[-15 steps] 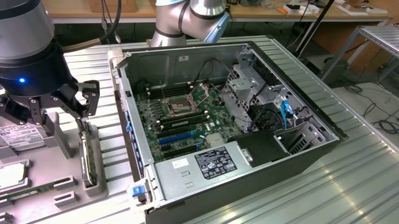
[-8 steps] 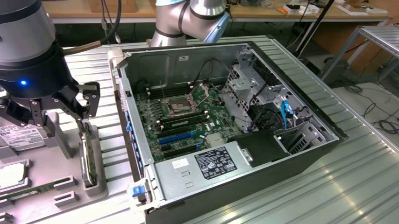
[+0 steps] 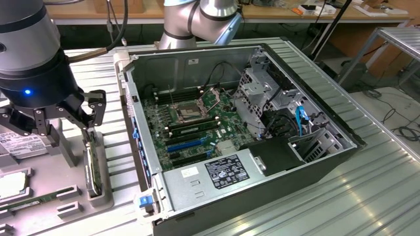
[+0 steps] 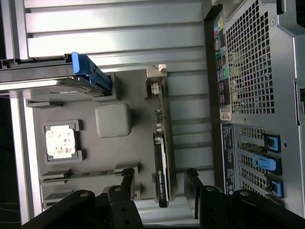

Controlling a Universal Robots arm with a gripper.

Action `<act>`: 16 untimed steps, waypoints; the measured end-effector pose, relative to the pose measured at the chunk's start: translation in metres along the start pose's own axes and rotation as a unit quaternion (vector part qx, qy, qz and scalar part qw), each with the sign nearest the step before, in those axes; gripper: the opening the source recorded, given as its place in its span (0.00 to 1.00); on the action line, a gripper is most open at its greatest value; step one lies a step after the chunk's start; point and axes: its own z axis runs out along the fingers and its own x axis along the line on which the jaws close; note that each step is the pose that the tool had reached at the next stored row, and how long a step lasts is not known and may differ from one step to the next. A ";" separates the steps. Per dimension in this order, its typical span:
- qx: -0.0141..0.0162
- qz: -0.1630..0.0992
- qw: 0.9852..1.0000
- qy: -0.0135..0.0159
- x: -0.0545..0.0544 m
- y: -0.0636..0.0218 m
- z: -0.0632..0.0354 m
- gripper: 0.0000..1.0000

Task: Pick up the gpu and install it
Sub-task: 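Pick up the gpu and move the gpu toward the slot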

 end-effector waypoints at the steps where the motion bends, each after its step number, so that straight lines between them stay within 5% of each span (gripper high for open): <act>1: 0.000 0.000 1.000 0.000 0.000 0.0000 0.0007 0.54; 10: 0.000 0.000 1.000 0.000 0.000 -0.0004 0.0080 0.54; 16: 0.000 0.000 1.000 0.000 0.001 -0.0010 0.0214 0.54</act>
